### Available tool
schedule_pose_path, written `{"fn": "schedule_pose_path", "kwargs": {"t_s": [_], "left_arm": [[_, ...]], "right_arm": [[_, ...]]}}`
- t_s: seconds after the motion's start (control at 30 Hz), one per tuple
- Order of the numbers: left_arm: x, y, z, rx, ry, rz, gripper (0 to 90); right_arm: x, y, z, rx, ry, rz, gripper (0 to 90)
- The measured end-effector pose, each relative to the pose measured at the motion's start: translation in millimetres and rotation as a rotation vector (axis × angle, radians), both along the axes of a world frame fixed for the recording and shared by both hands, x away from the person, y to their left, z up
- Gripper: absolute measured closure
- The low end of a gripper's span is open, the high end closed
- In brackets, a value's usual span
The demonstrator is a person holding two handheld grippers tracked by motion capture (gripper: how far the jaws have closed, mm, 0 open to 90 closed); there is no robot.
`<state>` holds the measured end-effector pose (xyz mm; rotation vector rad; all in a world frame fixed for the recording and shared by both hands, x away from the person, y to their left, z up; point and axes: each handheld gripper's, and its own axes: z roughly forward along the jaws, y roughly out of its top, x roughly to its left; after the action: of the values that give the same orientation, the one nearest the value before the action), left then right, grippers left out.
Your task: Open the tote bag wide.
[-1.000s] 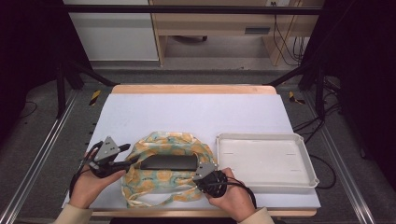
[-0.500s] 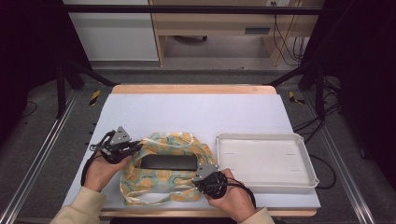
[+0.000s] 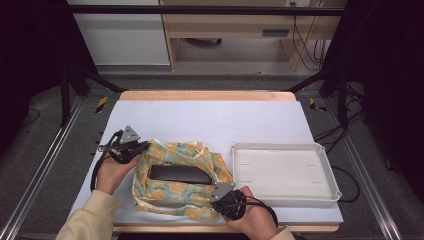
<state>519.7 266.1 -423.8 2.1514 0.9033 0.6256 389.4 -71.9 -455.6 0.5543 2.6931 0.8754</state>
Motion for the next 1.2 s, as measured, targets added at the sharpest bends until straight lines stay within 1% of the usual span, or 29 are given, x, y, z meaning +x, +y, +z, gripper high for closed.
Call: {"fn": "schedule_pose_path", "kwargs": {"t_s": [0.03, 0.07, 0.13, 0.17, 0.2, 0.33, 0.37, 0.63, 0.7, 0.77, 0.83, 0.97, 1.0, 1.07, 1.1, 1.13, 1.2], "left_arm": [[2.3, 0.9, -2.0, -0.016, -0.005, 0.009, 88.8], [3.5, 1.1, -3.0, -0.022, -0.002, 0.011, 88.8], [4.9, 1.5, -4.0, -0.022, -0.001, 0.011, 89.0], [7.2, 2.1, -6.0, -0.032, 0.003, 0.017, 89.3], [7.7, 2.6, -6.6, -0.034, 0.003, 0.020, 89.4], [7.6, 4.2, -7.6, -0.028, 0.002, 0.024, 89.6], [7.3, 5.5, -7.9, -0.025, 0.004, 0.026, 89.6], [9.4, 9.3, -9.9, -0.034, 0.007, 0.033, 89.8], [10.4, 9.6, -10.9, -0.038, 0.014, 0.035, 90.0], [10.1, 9.7, -11.0, -0.037, 0.016, 0.034, 90.0], [8.9, 10.9, -11.1, -0.033, 0.014, 0.036, 90.0], [6.8, 13.1, -11.7, -0.040, 0.018, 0.042, 90.0], [5.8, 13.1, -12.1, -0.046, 0.021, 0.040, 90.0], [4.7, 12.9, -12.2, -0.043, 0.024, 0.036, 90.0], [2.6, 11.7, -13.0, -0.053, 0.025, 0.024, 90.0], [2.6, 11.7, -13.0, -0.053, 0.025, 0.024, 90.0], [0.5, 9.5, -12.8, -0.047, 0.025, 0.008, 89.3]], "right_arm": [[-0.4, -0.8, -0.1, -0.001, 0.001, -0.002, 90.0], [-0.4, -1.3, -1.0, 0.008, 0.002, -0.001, 90.0], [-0.6, -1.7, -1.3, 0.004, 0.004, -0.003, 90.0], [-0.2, -2.4, -2.2, 0.008, 0.008, -0.008, 90.0], [0.1, -2.7, -2.6, 0.005, 0.009, -0.009, 90.0], [0.9, -4.3, -1.9, 0.000, 0.006, -0.015, 90.0], [1.0, -5.1, -1.7, 0.008, 0.005, -0.021, 90.0], [0.7, -7.4, -2.5, 0.013, 0.004, -0.025, 90.0], [0.3, -7.9, -2.2, 0.019, 0.003, -0.023, 90.0], [0.4, -8.6, -1.9, 0.018, 0.004, -0.022, 90.0], [0.8, -10.8, -1.3, 0.021, 0.000, -0.034, 90.0], [1.1, -12.5, -0.8, 0.024, 0.001, -0.036, 90.0], [1.3, -12.4, -0.9, 0.025, 0.002, -0.035, 90.0], [1.9, -12.0, -1.4, 0.028, 0.002, -0.043, 90.0], [2.4, -12.0, -1.7, 0.031, 0.003, -0.042, 90.0], [2.4, -12.0, -1.7, 0.031, 0.003, -0.042, 90.0], [2.6, -10.8, -2.6, 0.047, 0.000, -0.045, 89.6]]}}
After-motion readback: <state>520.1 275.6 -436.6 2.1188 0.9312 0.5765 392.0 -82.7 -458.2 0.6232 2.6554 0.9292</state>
